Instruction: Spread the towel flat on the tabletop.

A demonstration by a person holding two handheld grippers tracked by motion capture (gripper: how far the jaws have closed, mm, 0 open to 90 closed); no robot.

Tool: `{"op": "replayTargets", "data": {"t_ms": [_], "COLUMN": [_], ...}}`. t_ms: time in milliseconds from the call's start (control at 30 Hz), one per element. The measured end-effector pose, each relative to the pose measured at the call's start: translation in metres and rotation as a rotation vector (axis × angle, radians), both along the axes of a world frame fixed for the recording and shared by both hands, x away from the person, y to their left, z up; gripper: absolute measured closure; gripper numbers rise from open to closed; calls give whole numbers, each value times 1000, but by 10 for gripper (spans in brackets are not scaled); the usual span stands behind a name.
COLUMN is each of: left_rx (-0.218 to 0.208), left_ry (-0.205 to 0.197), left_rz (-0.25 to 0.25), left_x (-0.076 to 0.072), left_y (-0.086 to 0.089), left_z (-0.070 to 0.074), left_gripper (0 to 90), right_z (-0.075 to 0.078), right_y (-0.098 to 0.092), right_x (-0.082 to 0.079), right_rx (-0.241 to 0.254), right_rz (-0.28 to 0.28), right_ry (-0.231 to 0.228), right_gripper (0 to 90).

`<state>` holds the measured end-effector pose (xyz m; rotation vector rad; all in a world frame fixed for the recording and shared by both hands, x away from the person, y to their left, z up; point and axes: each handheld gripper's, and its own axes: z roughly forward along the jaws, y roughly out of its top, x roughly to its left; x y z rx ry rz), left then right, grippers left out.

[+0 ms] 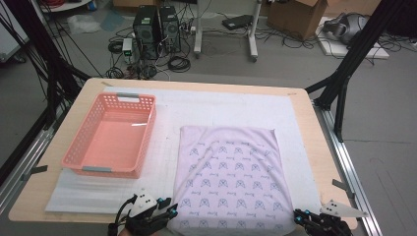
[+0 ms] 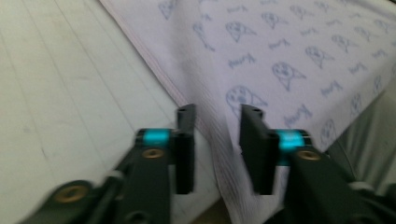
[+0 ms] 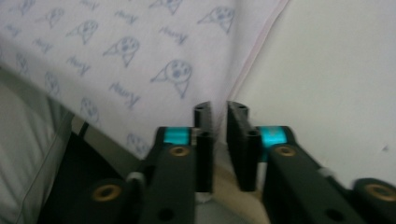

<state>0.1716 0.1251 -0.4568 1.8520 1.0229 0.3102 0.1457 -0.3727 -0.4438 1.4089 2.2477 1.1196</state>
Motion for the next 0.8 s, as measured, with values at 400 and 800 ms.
{"op": "replayTargets", "data": {"t_ms": [400,800], "left_rx": [-28,-49], "left_ry": [-63,-9], "left_rz": [34,10], "left_x": [44,91], "left_y": [0,-9], "left_z": [2,11], "left_gripper": [508,496], "right_z": [-2,-6], "right_y": [0,8], "right_x": [32,80], "right_rx": [25,14], "right_rz": [-108,-135], "right_ry": [-64,-69], "right_gripper": [662,629]}}
